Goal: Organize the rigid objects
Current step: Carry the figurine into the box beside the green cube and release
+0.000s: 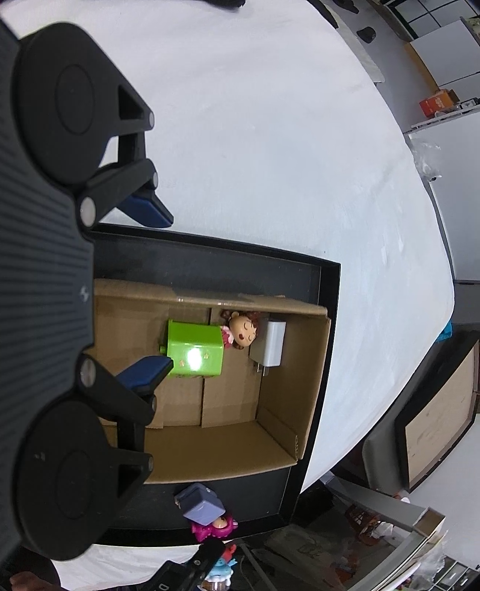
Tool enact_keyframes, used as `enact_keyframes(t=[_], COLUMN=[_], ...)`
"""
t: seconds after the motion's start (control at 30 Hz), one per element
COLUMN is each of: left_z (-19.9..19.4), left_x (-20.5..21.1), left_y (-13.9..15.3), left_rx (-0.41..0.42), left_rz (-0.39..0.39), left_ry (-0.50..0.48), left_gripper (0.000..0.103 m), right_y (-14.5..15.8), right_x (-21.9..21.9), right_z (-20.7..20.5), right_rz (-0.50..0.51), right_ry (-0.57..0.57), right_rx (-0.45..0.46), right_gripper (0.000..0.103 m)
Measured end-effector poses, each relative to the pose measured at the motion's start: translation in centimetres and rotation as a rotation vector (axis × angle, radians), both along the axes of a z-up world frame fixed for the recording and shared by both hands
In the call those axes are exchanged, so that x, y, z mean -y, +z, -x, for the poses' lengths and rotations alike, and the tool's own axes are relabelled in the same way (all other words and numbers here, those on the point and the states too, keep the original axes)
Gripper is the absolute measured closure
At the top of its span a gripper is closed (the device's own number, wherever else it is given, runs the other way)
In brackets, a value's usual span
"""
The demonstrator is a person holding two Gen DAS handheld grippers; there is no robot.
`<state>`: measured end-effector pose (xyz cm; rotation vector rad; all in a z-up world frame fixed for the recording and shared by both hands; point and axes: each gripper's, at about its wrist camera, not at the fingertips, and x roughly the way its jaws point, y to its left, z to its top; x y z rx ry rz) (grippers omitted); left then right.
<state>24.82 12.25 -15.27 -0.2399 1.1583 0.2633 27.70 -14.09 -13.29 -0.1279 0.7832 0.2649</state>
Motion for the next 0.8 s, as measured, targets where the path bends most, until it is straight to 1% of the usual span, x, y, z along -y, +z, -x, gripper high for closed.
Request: enact_keyframes(t=[0.37,0.4,0.57,0.63,0.67,0.7,0.73,0.8], left_z=[-0.2,-0.3,-0.6,-0.8,-0.8,-0.9,-1.1,-1.3], left_x=[-2.3,-2.5,-3.3,-3.3,-3.4,-3.4,-3.4,-3.3], left_y=[-1.7,-1.9,-2.7,-3.0,-3.2,-3.4,-3.6,-4.3], left_rx=[0.019,0.02,0.024,0.028,0.029,0.028,0.022,0.006], left_rz=[0.059,0.067,0.118,0.141,0.154,0.167,0.178,0.197], left_ry=[-0.004,-0.002,-0.003,-0.014,-0.018,-0.022,-0.027,-0.034], left_gripper=[0.029,0.031,0.034,0.039,0.045,0.053,0.058,0.073], right_y=[1.1,1.1,1.1,1.1,1.1,1.1,1.1,1.1], right_x=[-3.7,-4.1,-6.0,-7.0,-7.4,-7.9,-8.4,-9.5], right_z=[0.0,-0.1,-0.1,-0.1,-0.1,-0.1,-0.1,-0.1], right_rz=[0.016,0.019,0.031,0.035,0.038,0.041,0.045,0.053], right_ry=[0.066,0.073,0.107,0.127,0.135,0.144,0.154,0.172], right_rx=[0.032,0.033,0.029,0.027,0.027,0.027,0.025,0.024], right_gripper=[0.046,0.046,0.046,0.046,0.046,0.046,0.046,0.046])
